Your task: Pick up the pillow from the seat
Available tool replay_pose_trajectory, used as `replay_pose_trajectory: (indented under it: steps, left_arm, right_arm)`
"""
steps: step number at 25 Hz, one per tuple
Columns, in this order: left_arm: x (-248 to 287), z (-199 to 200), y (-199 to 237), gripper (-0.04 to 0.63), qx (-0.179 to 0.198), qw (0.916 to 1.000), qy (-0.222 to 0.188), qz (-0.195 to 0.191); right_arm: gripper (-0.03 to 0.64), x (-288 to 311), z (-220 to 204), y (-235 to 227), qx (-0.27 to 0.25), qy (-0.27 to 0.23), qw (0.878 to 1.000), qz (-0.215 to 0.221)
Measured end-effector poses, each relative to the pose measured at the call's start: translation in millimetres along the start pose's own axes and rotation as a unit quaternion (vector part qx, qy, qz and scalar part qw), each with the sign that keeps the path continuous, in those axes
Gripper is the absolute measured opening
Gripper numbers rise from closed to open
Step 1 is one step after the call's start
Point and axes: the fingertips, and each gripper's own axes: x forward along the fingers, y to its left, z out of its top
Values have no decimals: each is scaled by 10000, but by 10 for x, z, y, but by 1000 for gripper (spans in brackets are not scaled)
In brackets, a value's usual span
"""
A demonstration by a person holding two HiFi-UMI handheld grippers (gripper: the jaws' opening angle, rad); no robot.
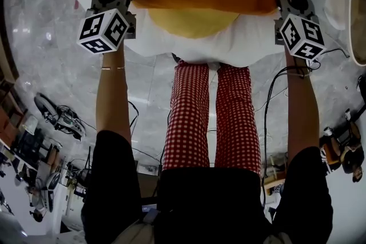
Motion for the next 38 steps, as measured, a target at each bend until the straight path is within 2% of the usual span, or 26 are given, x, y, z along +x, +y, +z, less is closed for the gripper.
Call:
replay_pose_trajectory:
  steps: [11,17,30,38]
  left_arm:
    - [-202,23,-123,141,89,9998,48,180]
    - [-330,53,-165,140,201,9996,135,122]
    - [-695,204,-198,137,148,9994,128,277]
    - [-1039,346,-242,135,-24,9993,17,361]
  right_arm:
    - [181,-240,27,34,147,-89,9998,-64]
    - [181,-373,79,84,172,-182,9997,-75]
    - [181,-560,236,245,238,-284,9993,22]
    - [179,-757,523,377,161,-518,9985,96]
